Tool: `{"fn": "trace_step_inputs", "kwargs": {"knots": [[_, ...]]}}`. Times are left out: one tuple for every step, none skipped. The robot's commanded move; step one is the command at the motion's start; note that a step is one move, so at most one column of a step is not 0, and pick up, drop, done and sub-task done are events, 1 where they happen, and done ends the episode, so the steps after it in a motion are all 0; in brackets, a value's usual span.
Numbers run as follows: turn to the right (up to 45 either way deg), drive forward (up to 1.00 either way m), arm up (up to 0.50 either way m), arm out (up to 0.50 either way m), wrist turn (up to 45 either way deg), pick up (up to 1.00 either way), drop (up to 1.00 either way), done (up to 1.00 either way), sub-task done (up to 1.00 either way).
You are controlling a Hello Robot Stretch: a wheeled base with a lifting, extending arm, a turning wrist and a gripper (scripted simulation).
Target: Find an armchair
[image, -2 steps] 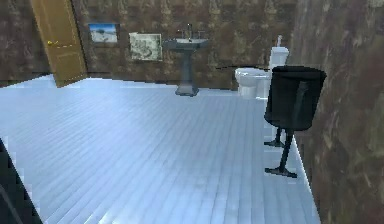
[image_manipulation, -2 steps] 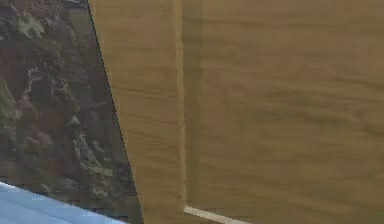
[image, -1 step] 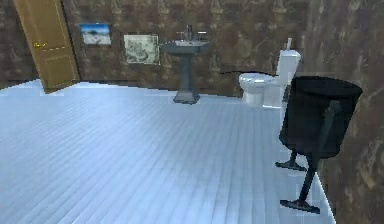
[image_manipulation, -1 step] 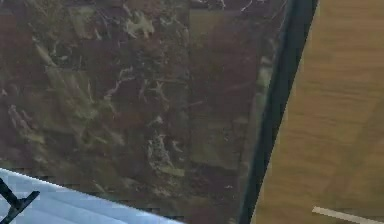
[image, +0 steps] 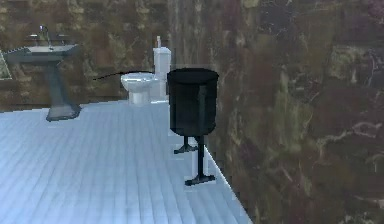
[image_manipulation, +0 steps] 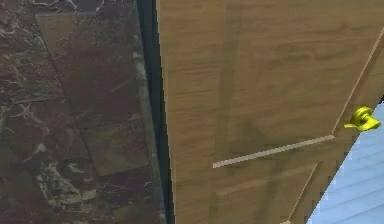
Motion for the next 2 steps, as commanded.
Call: {"fn": "trace_step_inputs", "kwargs": {"knots": [[0.0,0.35,0.00,0.00,0.0,0.00,0.00,0.00,0.00],[-45.0,0.00,0.00,0.00,0.0,0.00,0.00,0.00,0.00]]}}
